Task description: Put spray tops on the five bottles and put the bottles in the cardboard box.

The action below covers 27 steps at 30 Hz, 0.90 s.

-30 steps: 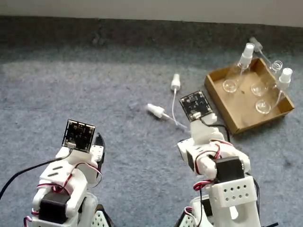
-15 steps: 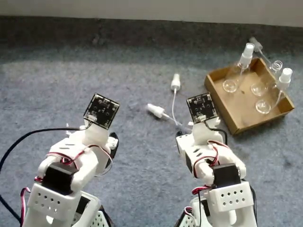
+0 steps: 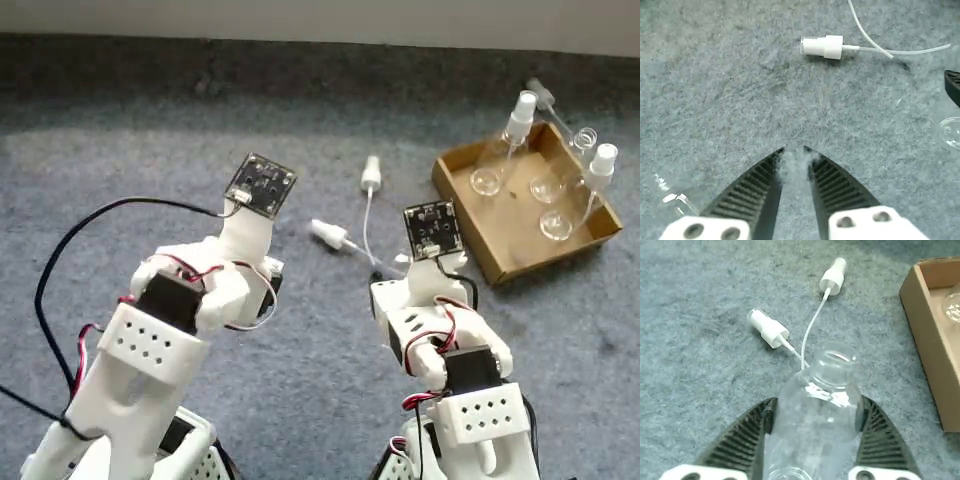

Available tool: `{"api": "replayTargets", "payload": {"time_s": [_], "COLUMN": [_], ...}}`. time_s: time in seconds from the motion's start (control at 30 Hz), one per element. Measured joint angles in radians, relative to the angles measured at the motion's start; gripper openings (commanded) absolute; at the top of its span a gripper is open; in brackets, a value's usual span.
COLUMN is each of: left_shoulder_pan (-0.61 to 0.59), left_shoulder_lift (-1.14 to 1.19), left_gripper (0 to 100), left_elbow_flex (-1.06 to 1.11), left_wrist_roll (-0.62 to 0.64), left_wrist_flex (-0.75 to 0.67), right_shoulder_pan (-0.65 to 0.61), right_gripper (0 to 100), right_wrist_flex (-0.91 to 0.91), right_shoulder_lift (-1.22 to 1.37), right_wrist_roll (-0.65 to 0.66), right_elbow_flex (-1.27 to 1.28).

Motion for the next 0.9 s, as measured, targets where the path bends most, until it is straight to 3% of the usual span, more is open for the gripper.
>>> {"api": "replayTargets", "payload": {"time_s": [0.17,0.43,0.9], "left_shoulder_pan": [0.000,0.002,0.002], "left_shoulder_lift": [0.192,0.468,0.954], "left_gripper": [2,29,31], "left_elbow_flex": [-0.087,-0.278,-0.585], "left_wrist_roll": [0.006,0.198,0.689], "left_wrist_flex": [-0.009,-0.009,-0.071], "right_shoulder_pan": [0.000,0.058,0.083], "right_gripper": [14.2,14.2,14.2], "right_wrist_flex": [0.000,0.000,0.000], "right_shoulder_lift": [0.000,-0.002,-0.002], "right_wrist_roll": [-0.005,-0.005,-0.005], "right_elbow_flex": [0.000,0.035,0.035]}}
